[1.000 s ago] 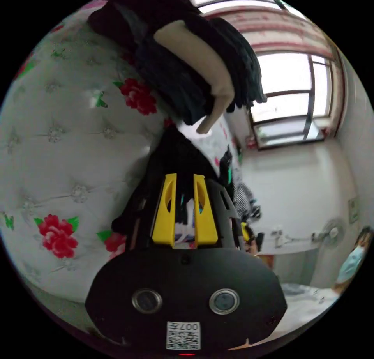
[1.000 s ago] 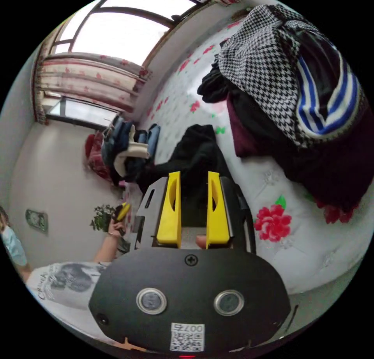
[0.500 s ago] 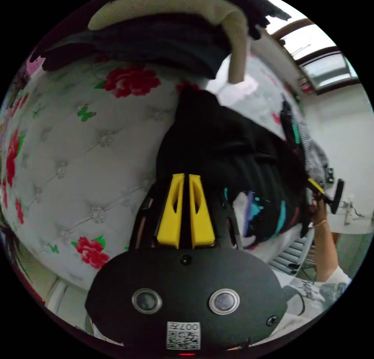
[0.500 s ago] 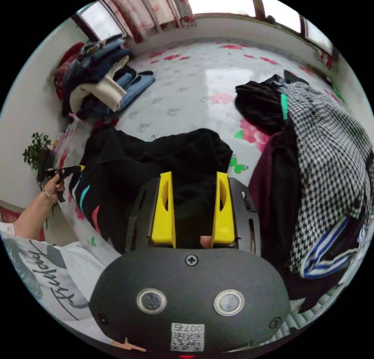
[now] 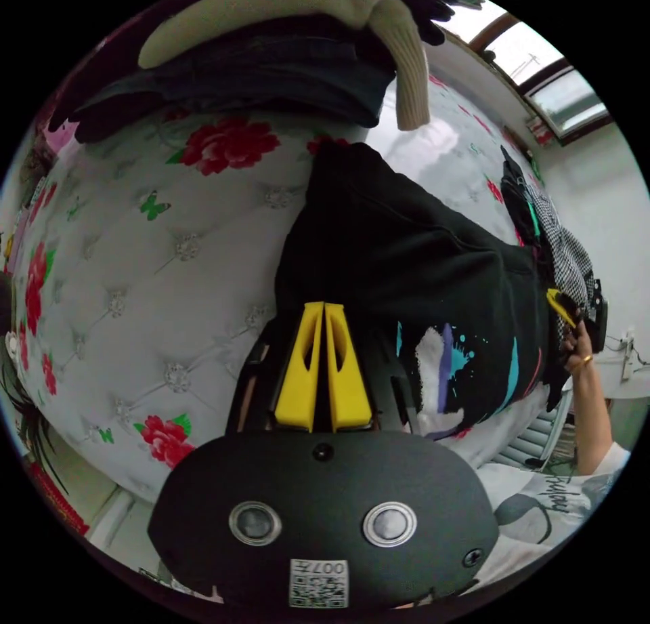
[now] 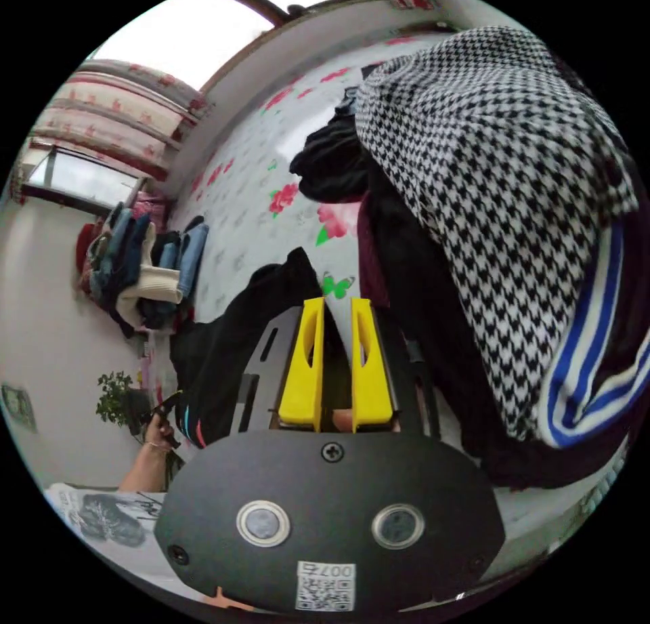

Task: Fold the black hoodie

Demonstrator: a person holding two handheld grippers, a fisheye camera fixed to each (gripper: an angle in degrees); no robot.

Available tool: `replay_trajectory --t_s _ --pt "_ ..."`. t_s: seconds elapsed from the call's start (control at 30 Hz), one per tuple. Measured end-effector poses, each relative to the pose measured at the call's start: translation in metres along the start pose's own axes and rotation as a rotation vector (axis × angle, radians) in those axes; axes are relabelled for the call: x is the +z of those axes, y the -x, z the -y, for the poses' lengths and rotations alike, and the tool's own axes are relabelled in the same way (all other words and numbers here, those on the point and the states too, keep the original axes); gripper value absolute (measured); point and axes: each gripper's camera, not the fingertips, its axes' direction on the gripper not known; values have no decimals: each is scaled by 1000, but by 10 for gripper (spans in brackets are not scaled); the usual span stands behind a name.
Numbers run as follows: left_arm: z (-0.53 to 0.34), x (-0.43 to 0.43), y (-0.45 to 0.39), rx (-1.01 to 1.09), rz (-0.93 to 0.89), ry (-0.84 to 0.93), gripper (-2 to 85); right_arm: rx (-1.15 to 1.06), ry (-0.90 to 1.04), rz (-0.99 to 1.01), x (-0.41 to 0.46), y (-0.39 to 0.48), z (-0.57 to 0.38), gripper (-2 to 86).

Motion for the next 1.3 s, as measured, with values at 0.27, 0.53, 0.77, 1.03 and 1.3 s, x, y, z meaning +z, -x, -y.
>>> replay_trajectory --t_s 0.27,0.53,0.77,1.03,1.3 --pt "-74 -74 -76 260 -170 -166 48 305 -70 249 -39 -87 -158 140" --pt "-98 12 -144 488 -170 51 51 479 -42 524 39 -102 -212 132" --pt "-92 -3 -122 484 -172 116 50 201 -28 501 60 -5 -149 17" --pt "-146 -76 9 254 -319 -4 69 -862 92 328 82 309 -163 3" --pt "-199 -90 169 -164 -491 -63 108 -1061 637 224 339 419 -268 35"
